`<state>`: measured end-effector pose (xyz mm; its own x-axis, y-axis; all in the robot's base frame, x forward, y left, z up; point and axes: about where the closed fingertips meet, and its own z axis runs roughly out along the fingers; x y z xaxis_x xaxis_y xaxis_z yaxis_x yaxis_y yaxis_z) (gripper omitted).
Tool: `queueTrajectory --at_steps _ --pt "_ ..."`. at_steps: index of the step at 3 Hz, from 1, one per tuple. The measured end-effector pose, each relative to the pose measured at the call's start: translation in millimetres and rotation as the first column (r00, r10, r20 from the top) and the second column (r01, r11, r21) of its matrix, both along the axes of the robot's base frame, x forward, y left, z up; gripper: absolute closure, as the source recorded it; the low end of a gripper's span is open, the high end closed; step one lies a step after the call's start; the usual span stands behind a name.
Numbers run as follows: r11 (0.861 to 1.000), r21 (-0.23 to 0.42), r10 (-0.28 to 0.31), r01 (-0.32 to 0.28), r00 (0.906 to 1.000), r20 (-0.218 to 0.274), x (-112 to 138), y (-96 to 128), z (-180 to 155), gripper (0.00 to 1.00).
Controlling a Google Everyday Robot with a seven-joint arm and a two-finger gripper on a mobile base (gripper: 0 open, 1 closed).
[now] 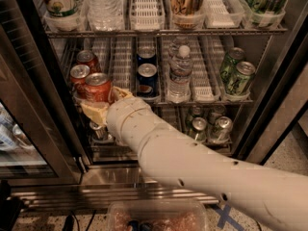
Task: Pick coke can from middle shelf of fridge
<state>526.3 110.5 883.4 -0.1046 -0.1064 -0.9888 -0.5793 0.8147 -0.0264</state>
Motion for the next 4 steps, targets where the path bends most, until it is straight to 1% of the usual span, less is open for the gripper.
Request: queueTrajectory --at_steps 1,2,3,4 --pt "0.991 0.089 0.105 -0.098 0.9920 -0.070 -1.1 -1.9 8.4 1.00" --pt "0.966 0.180 0.204 -0.186 0.9753 -0.086 0.8 -20.0 19.9 1.00" --pt "0.932 0.241 0.306 -0.271 0.9445 -0.120 -0.3 -33.1 22.3 1.00" --pt "0.905 0.228 0.400 -0.359 0.9009 -0.168 -17.6 -36.5 20.8 1.00"
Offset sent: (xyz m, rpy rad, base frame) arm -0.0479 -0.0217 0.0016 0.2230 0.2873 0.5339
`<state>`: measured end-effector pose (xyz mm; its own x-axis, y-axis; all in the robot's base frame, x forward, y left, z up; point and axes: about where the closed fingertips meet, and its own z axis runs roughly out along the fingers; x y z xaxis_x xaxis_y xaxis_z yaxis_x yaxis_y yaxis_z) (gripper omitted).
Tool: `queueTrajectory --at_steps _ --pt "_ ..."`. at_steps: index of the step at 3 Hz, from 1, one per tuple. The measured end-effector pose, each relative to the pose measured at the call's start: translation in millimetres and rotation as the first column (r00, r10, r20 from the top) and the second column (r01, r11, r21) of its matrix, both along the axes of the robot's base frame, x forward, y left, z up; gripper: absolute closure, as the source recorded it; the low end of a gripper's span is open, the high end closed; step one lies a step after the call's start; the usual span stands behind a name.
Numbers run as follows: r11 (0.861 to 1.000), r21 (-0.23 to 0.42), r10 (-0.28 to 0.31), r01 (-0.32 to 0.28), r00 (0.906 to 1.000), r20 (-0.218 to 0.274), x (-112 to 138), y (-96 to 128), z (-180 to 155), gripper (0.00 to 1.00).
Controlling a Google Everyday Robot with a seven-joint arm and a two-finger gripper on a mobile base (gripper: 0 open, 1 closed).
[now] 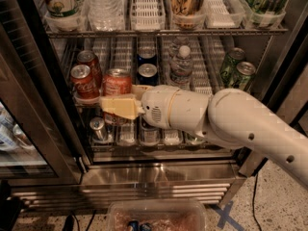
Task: Pick coke can from middle shelf of fridge
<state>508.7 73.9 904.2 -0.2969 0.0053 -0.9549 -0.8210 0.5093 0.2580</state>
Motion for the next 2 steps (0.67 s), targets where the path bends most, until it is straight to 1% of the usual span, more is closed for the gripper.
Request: queueTrajectory --at_steps 1,2 --pt "0.997 -0.017 0.070 -0.071 0.9973 -0.021 -17.0 9.1 -6.5 1.00" --pt "0.997 -0.017 0.070 -0.071 0.9973 -0.021 -17.0 9.1 -6.5 1.00"
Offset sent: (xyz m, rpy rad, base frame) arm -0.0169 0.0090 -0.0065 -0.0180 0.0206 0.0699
